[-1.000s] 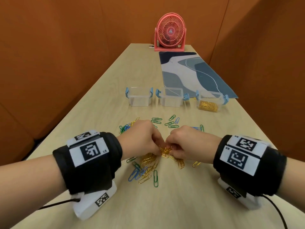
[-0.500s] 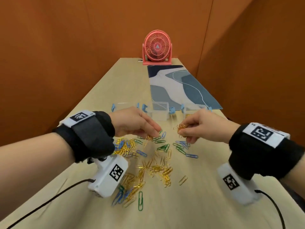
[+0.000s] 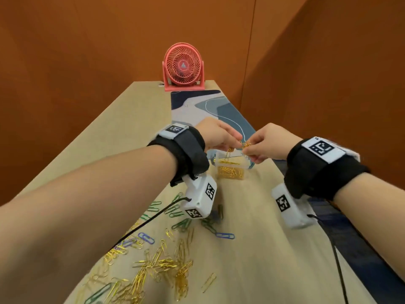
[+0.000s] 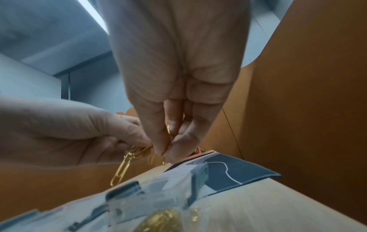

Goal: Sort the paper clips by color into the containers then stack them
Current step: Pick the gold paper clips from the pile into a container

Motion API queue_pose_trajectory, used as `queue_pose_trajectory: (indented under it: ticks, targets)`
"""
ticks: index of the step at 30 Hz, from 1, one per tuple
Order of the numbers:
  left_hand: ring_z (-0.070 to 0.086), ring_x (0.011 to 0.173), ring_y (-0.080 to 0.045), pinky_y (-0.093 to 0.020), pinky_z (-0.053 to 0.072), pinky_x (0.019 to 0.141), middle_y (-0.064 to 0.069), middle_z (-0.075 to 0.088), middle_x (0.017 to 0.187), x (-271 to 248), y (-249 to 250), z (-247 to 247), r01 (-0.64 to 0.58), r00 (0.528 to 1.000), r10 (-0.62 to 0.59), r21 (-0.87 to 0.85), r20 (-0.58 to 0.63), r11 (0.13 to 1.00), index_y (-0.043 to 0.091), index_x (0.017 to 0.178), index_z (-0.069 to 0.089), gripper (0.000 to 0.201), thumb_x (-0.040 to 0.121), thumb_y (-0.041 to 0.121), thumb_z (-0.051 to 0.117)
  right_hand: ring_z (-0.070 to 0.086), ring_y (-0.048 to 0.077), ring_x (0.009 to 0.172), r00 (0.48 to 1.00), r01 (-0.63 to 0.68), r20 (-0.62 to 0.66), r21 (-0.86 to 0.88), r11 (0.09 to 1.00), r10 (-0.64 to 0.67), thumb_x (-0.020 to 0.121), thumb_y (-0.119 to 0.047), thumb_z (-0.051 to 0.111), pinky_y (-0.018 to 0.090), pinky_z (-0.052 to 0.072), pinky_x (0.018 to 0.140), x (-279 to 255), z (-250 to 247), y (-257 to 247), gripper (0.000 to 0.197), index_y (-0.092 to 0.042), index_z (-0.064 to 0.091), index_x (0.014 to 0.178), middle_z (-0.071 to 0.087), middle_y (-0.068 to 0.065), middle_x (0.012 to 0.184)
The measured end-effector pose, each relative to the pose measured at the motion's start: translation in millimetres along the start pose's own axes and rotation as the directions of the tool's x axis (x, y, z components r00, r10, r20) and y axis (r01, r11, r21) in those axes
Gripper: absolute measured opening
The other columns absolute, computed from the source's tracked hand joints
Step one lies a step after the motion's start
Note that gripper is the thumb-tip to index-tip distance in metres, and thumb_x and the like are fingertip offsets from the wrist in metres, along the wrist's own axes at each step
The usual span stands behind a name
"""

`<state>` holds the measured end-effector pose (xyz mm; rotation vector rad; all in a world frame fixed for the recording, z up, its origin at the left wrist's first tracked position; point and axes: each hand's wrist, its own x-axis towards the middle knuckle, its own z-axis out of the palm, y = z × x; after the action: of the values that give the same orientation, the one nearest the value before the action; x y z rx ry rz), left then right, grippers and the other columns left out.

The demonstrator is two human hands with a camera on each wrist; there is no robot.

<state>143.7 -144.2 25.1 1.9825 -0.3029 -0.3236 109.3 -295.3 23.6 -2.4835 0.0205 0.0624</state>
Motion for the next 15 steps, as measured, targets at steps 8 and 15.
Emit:
queue_pose_trajectory:
  ticks: [8,15]
  targets:
    - [0.064,0.086,-0.019,-0.031,0.056,0.085,-0.010,0.069,0.092,23.7,-18.2,7.1,-0.005,1.000,0.007,0.096,-0.025,0.995,0.011,0.085,0.071,0.011,0.077,0.003,0.072,0.055,0.007,0.058,0.999,0.020,0.039,-0.096,0.995,-0.016,0.081,-0.026,0.070,0.017,0.042,0.051,15.8,10.5,4.3,0.014,-0.014,0.071,0.087,0.063,-0.001,0.067]
    - [0.063,0.093,-0.018,-0.031,0.055,0.086,-0.006,0.070,0.100,9.5,-15.0,-0.6,-0.080,0.997,0.074,0.299,0.030,0.951,0.014,0.094,0.072,0.013,0.084,0.013,0.065,0.059,0.008,0.067,0.995,0.052,0.090,-0.087,0.995,-0.044,0.086,-0.023,0.065,0.018,0.039,0.051,8.6,8.7,1.7,0.019,-0.015,0.072,0.101,0.066,0.000,0.079]
